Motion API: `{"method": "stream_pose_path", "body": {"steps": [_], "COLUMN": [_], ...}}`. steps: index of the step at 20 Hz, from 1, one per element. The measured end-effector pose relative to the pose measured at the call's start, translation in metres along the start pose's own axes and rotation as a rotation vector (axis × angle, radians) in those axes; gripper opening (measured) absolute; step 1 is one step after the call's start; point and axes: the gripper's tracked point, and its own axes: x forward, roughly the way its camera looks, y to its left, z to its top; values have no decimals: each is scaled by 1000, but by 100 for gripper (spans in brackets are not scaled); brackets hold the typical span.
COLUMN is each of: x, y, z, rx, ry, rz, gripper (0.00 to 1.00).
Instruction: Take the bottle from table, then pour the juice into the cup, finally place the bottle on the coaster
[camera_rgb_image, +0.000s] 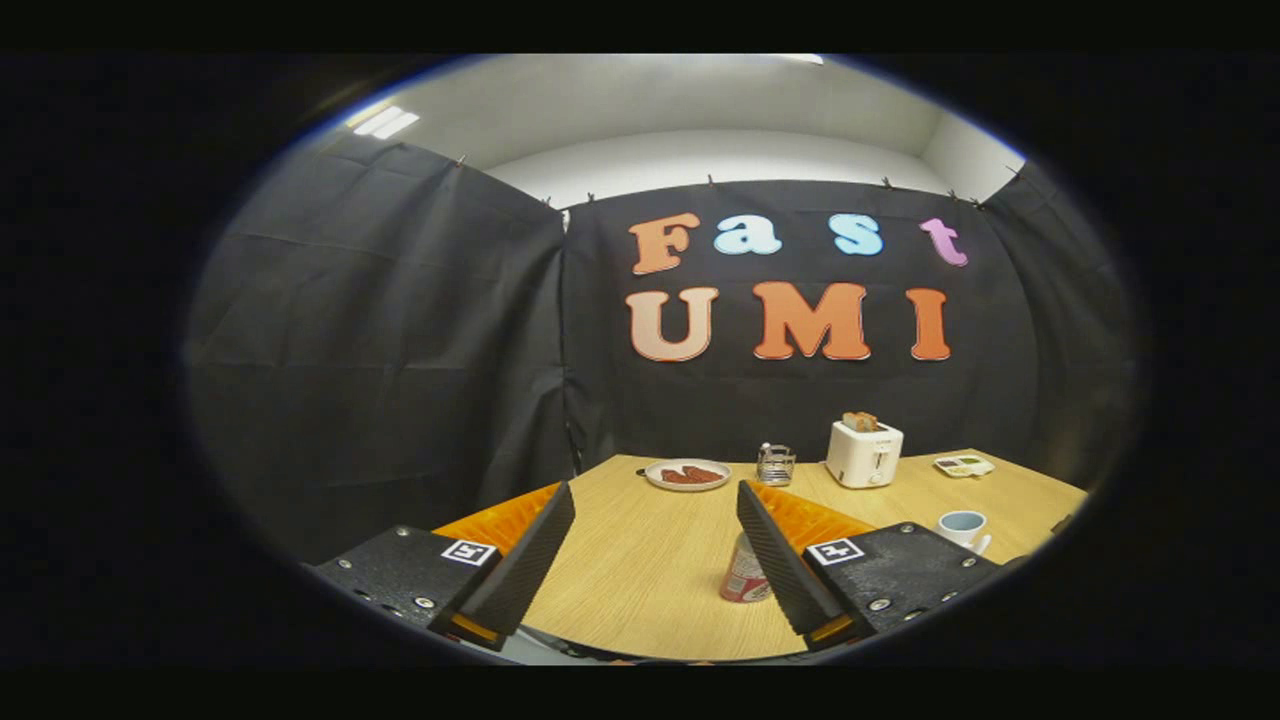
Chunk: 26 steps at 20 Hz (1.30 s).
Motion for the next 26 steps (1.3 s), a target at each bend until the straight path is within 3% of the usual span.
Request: {"method": "stream_pose_path", "body": {"steps": [5,13,26], "x": [8,32,56], "y": [-4,-55,-91], "z": [-4,-58,-138], "rx": [-4,-4,22], "ry": [-20,22,154], "rz": [-36,-201,-266], "gripper": [97,97,97]}}
